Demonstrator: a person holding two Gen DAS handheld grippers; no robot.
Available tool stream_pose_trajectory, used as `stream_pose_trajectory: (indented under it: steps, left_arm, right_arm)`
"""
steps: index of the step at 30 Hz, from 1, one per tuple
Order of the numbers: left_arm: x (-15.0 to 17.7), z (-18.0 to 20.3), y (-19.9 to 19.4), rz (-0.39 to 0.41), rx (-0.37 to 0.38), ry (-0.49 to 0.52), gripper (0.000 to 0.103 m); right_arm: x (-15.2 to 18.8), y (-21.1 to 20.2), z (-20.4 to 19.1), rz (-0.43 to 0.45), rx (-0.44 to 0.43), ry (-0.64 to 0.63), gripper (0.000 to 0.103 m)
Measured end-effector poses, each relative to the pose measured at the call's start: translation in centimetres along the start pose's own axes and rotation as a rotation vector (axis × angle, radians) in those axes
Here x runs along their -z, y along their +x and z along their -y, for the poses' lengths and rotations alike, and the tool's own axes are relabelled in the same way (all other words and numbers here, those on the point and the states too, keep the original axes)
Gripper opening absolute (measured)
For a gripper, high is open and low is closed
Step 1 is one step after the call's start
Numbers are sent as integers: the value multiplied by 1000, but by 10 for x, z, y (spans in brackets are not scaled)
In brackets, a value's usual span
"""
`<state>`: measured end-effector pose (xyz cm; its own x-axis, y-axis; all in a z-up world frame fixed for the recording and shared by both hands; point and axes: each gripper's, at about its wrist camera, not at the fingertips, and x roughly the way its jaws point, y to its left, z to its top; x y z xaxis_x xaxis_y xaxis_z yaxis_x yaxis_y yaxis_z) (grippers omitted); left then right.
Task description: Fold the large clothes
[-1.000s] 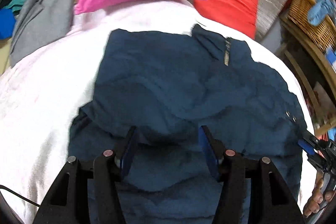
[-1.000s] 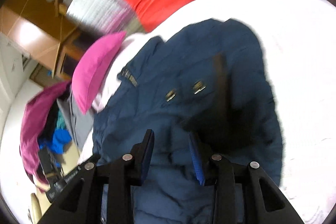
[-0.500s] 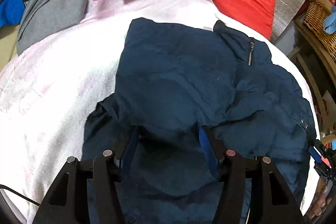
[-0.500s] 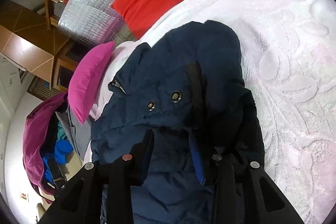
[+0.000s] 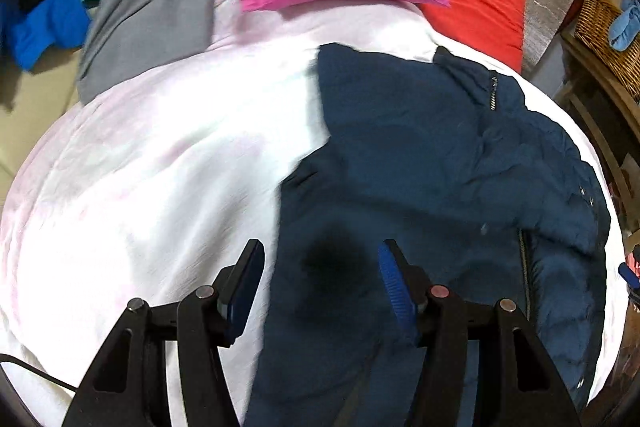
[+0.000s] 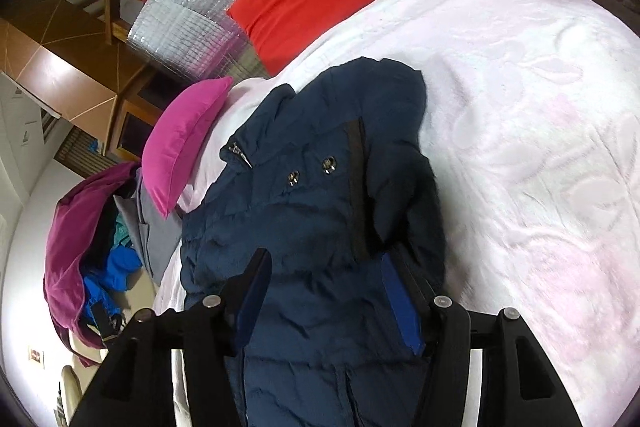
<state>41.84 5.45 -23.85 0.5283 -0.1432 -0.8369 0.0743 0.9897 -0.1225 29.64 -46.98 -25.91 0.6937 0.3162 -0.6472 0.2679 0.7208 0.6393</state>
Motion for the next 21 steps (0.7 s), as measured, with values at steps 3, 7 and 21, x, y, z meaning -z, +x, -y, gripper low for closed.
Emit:
stream_pose_trajectory:
  steps: [3, 7, 21]
  left_arm:
    - [18, -19, -12, -2, -19, -19, 66]
    - [50, -41, -30, -20, -30, -51, 72]
    - [147, -53, -57, -155, 83, -16, 76]
  right_arm:
    - [9, -9, 4, -11, 2, -5, 62]
    - [24, -25, 8, -8, -7, -5, 63]
    - [117, -82, 39, -89, -5, -20, 67]
